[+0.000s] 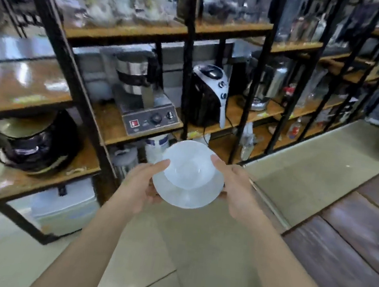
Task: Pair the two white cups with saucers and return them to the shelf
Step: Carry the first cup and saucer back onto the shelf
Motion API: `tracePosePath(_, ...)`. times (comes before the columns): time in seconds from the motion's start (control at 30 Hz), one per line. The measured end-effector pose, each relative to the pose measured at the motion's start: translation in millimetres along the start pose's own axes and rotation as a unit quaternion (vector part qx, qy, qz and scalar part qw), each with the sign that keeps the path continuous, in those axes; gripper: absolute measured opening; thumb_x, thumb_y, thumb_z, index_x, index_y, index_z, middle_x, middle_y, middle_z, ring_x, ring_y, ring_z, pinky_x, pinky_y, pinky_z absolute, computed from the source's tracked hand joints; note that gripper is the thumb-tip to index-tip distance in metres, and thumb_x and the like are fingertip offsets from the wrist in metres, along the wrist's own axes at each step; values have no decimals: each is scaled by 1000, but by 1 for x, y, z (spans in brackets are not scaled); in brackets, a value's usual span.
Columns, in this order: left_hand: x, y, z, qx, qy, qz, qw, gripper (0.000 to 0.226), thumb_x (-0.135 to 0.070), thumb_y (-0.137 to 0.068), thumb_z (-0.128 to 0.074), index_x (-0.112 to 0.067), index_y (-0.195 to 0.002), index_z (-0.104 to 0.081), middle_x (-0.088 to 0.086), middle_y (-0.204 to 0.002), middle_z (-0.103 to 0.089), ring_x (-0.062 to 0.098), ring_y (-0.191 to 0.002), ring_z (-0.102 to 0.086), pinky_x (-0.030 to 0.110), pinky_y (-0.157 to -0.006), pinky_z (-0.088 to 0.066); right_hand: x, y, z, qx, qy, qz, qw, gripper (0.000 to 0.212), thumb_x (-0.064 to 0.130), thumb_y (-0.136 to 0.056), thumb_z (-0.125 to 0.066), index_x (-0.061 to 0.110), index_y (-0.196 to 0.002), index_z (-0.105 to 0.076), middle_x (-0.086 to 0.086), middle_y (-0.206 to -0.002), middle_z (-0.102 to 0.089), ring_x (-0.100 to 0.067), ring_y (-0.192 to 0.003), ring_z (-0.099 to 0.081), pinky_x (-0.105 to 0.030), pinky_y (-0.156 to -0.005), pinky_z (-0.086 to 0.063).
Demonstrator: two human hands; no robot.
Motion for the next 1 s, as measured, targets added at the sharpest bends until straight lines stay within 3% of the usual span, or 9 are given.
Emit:
tracePosePath(0.1, -26, -3, 68, -41, 15, -28, 999, 35, -37, -82, -65, -16, -110, -60, 6, -102, -66, 24, -86, -64, 29, -51, -54, 10, -11, -73, 20, 10, 7, 1000, 41, 50, -77, -66, 13, -90, -52, -9, -107, -60, -30, -105, -57, -52, -93, -50)
tracePosePath(0.2, -57, -2, 147, -86, 31, -62, 994, 47, -40, -78, -69, -13, -114, -56, 7, -110, -66, 27, -94, -65, 32, -58, -53, 16, -22, -160, 68, 14, 3, 998, 57, 57, -69, -68, 14, -105, -57, -8, -114, -62, -30, -107, -57, -53, -96, -49)
tracePosePath(0.3, -85, 0, 210, -120, 40, -75, 989, 61, -47, -69, -73, -14, -117, -55, 9, -114, -66, 30, -100, -64, 38, -65, -58, 22, -27, -237, 103, 15, -3, 995, 55, 53, -76, -65, 15, -114, -55, -7, -120, -59, -29, -110, -54, -50, -97, -48)
tracePosePath(0.4, -109, -1, 264, -163, 54, -79, 982, 49, -39, -76, -72, -16, -116, -55, 7, -115, -63, 31, -104, -61, 48, -84, -56, 31, -36, -301, 115, 29, 4, 993, 45, 56, -74, -65, 26, -106, -55, -4, -117, -58, -28, -110, -52, -53, -100, -44)
tracePosePath(0.5, -127, -9, 309, -186, 83, -76, 976, 46, -37, -76, -72, -17, -114, -56, 4, -110, -63, 29, -100, -61, 45, -77, -56, 45, -44, -358, 134, 62, 17, 989, 32, 55, -79, -61, 28, -92, -52, -6, -109, -58, -24, -100, -54, -43, -89, -46)
tracePosePath(0.6, -140, -19, 354, -217, 99, -72, 968, 55, -42, -69, -76, -17, -114, -60, 7, -114, -65, 32, -105, -60, 50, -90, -52, 51, -54, -409, 177, 82, 27, 980, 36, 55, -81, -58, 22, -96, -51, -5, -106, -57, -22, -99, -54, -42, -90, -47)
tracePosePath(0.83, -170, -60, 439, -288, 118, -81, 947, 34, -35, -76, -74, -17, -103, -63, 5, -104, -67, 29, -99, -61, 40, -75, -52, 56, -104, -523, 241, 107, 47, 963, 45, 59, -79, -58, 22, -103, -50, -2, -109, -55, -22, -105, -52, -46, -100, -44)
tracePosePath(1.0, -190, -101, 497, -338, 155, -78, 925, 40, -33, -77, -74, -14, -111, -62, 6, -107, -68, 27, -100, -63, 35, -62, -52, 61, -144, -601, 294, 115, 33, 948, 56, 53, -81, -59, 9, -115, -52, -4, -105, -56, -14, -90, -52, -33, -80, -43)
Point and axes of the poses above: each hand's wrist, its own y-axis away from the middle knuckle, its own z-axis out of the back of the hand, x = y × z, the point moved 8 cm from there along -y, towards the middle knuckle
